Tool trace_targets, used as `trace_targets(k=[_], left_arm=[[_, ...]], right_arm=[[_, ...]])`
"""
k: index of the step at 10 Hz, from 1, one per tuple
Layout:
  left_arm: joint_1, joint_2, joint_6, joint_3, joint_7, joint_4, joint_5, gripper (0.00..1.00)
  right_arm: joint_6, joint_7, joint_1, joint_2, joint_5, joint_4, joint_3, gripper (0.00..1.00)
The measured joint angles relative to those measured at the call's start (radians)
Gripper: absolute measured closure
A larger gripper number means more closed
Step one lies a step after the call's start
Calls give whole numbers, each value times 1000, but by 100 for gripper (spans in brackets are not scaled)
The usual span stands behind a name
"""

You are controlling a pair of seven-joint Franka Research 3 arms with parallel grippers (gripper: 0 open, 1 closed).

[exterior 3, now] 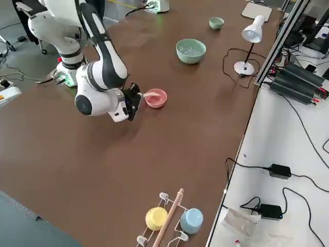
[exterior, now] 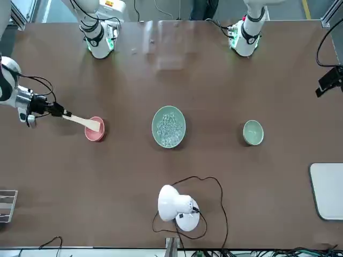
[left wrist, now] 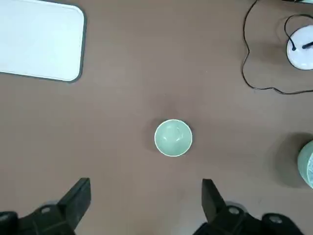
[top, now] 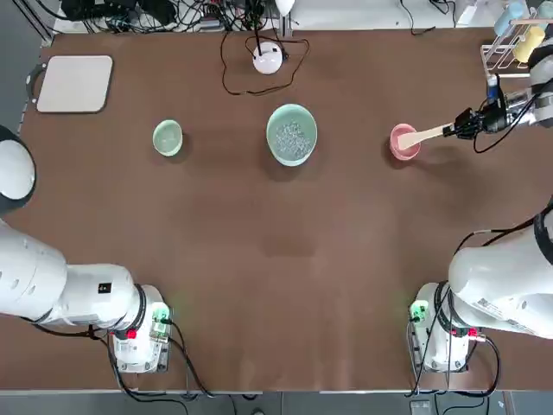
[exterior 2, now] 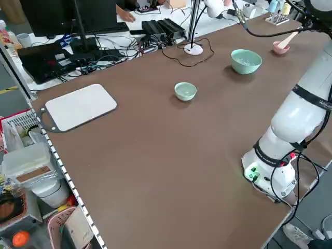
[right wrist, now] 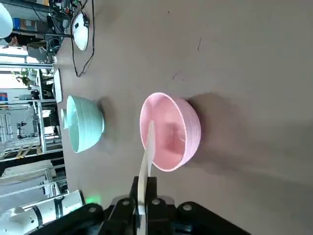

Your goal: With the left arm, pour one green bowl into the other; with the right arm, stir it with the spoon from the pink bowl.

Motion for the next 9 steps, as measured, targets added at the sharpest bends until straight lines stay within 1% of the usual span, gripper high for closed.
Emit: trace_targets(k=[2,4,6,9], left_arm=[[0,0,0,0,0,0,0,0],[0,0,0,0,0,0,0,0],[0,0,0,0,0,0,0,0],[0,0,0,0,0,0,0,0]], right_arm=[[-5,-23,-6,23,17,1,0,94],[-6,-26,-6,26,21,2,0,94],[-7,-26,-6,30,35,4,0,91],[-9,-28,-6,47,40,21,4,74]])
